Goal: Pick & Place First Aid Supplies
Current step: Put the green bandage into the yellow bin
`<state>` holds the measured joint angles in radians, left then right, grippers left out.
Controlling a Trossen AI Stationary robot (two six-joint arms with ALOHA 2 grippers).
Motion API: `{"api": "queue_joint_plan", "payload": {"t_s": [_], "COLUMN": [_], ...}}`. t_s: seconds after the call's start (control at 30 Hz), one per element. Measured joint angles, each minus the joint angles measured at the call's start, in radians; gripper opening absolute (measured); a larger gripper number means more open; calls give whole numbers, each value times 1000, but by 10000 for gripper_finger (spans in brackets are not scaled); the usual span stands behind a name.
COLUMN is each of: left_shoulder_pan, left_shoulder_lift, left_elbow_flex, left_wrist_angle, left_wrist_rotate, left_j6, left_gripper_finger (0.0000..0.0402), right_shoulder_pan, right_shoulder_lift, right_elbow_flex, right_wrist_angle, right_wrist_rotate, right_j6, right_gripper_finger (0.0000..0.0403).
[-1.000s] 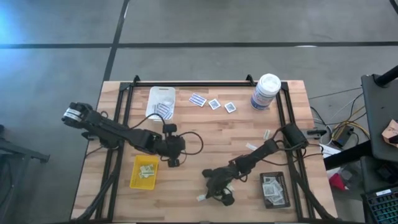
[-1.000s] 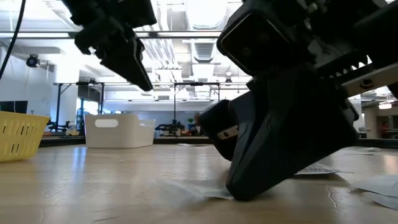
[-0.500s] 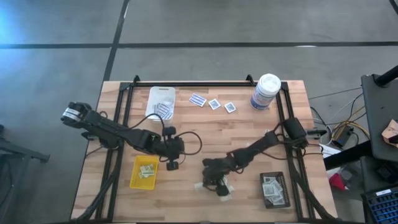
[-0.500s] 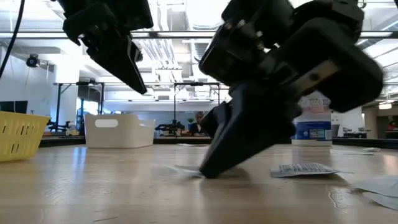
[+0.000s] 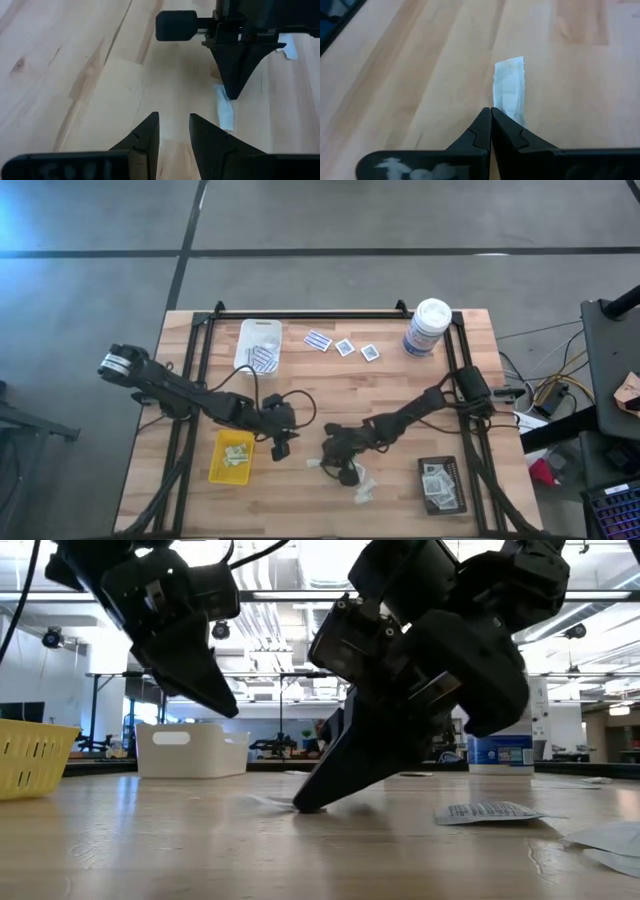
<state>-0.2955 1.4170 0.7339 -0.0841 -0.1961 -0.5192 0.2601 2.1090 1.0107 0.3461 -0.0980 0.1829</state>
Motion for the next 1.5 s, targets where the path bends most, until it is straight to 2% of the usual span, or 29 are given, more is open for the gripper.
{"api": "queue_joint_plan", "payload": {"t_s": [0.2, 0.4, 0.63, 0.73, 0.9, 1.3, 1.5], "left_shoulder_pan": [1, 4, 18, 35, 62, 67, 67], "left_shoulder_lift": [0, 0, 52, 105, 169, 245, 303], "left_elbow_flex": [-61, -98, -100, -100, -91, -42, -21], "left_wrist_angle": [117, 179, 252, 304, 309, 310, 316], "left_wrist_rotate": [28, 50, 53, 110, 206, 289, 299], "left_j6": [-7, -51, -80, -144, -229, -275, -303], "left_gripper_finger": [101, 103, 141, 153, 155, 156, 156], "right_shoulder_pan": [-1, -5, -6, -7, -7, -9, -15], "right_shoulder_lift": [0, 0, 0, 0, 0, 1, 1], "right_elbow_flex": [-1, -1, -2, -3, -3, -3, -2], "right_wrist_angle": [6, 6, 13, 16, 17, 20, 21], "right_wrist_rotate": [77, 80, 80, 80, 80, 96, 100], "right_j6": [1, -3, -2, -2, 0, -2, -4], "right_gripper_finger": [8, 8, 8, 8, 8, 8, 8]}}
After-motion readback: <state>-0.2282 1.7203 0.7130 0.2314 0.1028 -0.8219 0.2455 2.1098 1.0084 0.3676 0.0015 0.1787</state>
